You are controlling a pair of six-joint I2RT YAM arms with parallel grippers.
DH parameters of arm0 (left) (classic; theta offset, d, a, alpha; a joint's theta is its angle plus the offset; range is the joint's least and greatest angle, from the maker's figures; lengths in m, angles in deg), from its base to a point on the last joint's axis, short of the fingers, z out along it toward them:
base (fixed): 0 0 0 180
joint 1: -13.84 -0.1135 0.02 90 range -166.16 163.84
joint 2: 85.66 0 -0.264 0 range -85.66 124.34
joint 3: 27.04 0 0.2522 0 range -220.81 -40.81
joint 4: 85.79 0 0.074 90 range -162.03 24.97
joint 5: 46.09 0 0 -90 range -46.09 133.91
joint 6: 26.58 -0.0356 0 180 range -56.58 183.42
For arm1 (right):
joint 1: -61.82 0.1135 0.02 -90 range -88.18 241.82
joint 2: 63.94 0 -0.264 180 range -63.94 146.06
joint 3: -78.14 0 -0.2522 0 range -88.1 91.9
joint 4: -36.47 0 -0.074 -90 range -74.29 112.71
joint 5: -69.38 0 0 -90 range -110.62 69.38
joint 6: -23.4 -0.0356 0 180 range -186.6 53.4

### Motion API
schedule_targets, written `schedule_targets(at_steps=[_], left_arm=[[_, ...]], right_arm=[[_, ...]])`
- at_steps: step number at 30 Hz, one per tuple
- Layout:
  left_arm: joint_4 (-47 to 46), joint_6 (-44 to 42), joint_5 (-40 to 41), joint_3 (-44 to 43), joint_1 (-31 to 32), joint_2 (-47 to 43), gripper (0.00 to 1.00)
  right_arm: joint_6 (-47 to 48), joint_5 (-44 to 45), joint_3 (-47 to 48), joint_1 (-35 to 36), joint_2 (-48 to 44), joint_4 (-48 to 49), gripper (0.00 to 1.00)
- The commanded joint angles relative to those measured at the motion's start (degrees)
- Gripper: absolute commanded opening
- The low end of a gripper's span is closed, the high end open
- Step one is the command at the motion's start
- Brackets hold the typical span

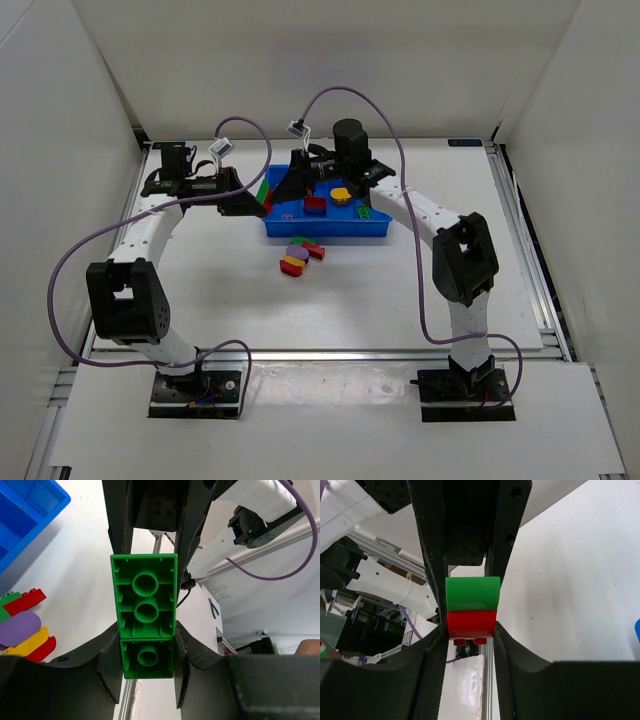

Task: Sort the legos into containers by color

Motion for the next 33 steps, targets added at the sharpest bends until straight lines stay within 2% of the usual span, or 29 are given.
schedule_targets(at_steps=[1,3,4,7,12,17,20,27,33], left_arm=[[-0.24,-0.63,-6.85,-1.06,0.18,-2.78,0.37],[-0.24,-0.19,-5.89,-0.8,0.18,-2.78,0.45],[-0.24,0.51,-5.45,-0.62,0.27,-2.69,0.48],[-0.24,1.39,-4.4,-0.36,0.18,-2.87,0.54],[-0.24,2.88,-2.73,-0.27,0.18,-3.74,0.65],[-0.24,3.24,-2.55,0.26,0.1,-4.54,0.67],[-0.33,2.72,-2.28,0.34,0.18,-4.54,0.65],[-0.33,2.27,-2.72,-0.27,0.18,-3.48,0.53],[-0.33,1.4,-2.2,-0.27,0.18,-3.48,0.3]], right_arm=[[-0.01,-3.3,-0.36,0.67,0.14,3.67,0.31],[-0.1,-3.56,-0.36,0.84,0.14,4.37,0.24],[-0.1,-3.74,-0.36,1.02,0.14,4.46,0.17],[0.25,-3.83,-0.62,1.02,-0.38,4.64,0.08],[2.53,-4.97,-2.72,0.84,-2.31,3.59,0.06],[4.55,-5.15,-5.02,0.06,-4.69,1.39,0.05],[5.61,-4.97,-5.81,-0.3,-5.48,0.51,0.05],[5.88,-4.53,-5.28,-0.39,-5.31,0.25,0.04],[5.61,-4.7,-4.32,-0.3,-4.78,0.25,0.04]])
